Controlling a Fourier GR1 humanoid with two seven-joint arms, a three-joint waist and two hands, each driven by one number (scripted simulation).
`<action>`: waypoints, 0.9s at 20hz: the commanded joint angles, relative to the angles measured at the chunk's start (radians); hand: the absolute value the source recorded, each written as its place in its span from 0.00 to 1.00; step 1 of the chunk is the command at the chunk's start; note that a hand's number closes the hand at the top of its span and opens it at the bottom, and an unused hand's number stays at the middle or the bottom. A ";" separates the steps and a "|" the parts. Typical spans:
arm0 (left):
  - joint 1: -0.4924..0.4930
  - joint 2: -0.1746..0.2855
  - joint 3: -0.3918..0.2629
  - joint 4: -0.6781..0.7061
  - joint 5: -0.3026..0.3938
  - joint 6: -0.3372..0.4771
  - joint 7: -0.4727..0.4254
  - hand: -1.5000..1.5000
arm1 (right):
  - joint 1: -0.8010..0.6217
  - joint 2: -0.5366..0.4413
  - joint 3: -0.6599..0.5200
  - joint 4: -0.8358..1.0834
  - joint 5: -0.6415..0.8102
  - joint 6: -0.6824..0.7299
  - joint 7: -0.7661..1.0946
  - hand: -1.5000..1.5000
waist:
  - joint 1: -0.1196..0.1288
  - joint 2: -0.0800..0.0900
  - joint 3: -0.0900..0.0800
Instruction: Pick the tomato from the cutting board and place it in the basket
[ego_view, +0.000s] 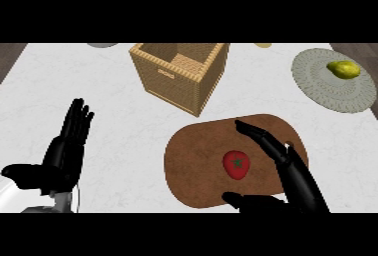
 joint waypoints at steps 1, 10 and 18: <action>0.000 0.008 0.024 0.011 0.001 0.005 -0.006 0.50 | -0.032 -0.136 -0.070 -0.077 0.198 -0.019 0.248 0.00 | -0.022 -0.002 -0.005; 0.032 -0.001 -0.009 -0.028 -0.008 -0.011 -0.016 0.50 | -0.121 -0.416 -0.079 -0.377 0.095 0.492 0.745 0.00 | 0.023 0.009 0.000; -0.005 -0.001 0.008 -0.001 0.002 -0.053 -0.014 0.50 | -0.335 -0.323 -0.079 -0.522 -0.212 0.642 1.175 0.00 | 0.048 0.021 0.004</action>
